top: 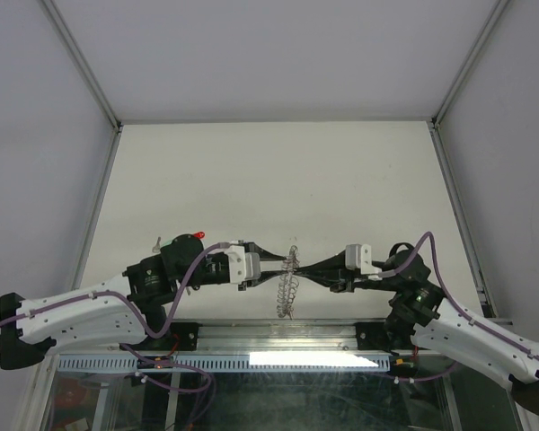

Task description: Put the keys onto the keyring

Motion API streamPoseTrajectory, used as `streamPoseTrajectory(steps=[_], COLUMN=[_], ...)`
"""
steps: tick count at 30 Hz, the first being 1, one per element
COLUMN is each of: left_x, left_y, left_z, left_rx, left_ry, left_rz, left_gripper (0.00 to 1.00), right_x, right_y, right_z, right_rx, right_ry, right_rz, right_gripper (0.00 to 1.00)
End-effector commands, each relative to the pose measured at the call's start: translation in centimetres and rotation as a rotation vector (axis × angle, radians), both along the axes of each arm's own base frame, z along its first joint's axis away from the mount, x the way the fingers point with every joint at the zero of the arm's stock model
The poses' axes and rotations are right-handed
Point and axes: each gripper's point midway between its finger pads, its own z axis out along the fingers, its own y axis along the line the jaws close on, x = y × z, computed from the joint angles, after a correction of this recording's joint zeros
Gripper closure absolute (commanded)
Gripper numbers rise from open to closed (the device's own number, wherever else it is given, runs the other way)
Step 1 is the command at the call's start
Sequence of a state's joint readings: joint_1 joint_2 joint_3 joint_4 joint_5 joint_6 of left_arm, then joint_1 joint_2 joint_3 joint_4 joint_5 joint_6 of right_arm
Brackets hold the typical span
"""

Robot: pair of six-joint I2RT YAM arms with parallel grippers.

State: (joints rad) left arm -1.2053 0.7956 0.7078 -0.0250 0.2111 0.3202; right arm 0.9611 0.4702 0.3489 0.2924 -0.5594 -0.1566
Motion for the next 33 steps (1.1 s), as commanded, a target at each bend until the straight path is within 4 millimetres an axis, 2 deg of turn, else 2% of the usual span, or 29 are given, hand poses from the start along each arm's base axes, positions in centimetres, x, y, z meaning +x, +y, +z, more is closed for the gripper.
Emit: streamPoseTrajectory(steps=[1, 10, 15, 19, 33], left_x=[-0.6, -1.1, -1.1, -1.2, -1.1], left_y=[-0.7, -1.3, -1.6, -1.6, -2.2], left_z=[1.6, 1.2, 1.2, 1.4, 1.2], left_rx=[-0.061, -0.048, -0.042, -0.044, -0.016], left_ry=[-0.004, 0.006, 0.003, -0.001, -0.001], left_rz=[-0.037, -0.075, -0.084, -0.092, -0.102], left_gripper=[0.72, 0.72, 0.76, 0.80, 0.85], right_x=[-1.0, -1.1, -1.1, -1.0, -0.8], right_y=[-0.5, -0.3, -0.2, -0.1, 0.2], right_z=[4.9, 5.3, 5.2, 4.9, 3.7], right_rx=[0.165, 0.161, 0.150, 0.131, 0.045], right_ry=[-0.090, -0.105, -0.099, -0.088, -0.073], right_rz=[0.028, 0.041, 0.049, 0.045, 0.049], right_gripper=[1.00, 1.00, 1.00, 1.00, 1.00])
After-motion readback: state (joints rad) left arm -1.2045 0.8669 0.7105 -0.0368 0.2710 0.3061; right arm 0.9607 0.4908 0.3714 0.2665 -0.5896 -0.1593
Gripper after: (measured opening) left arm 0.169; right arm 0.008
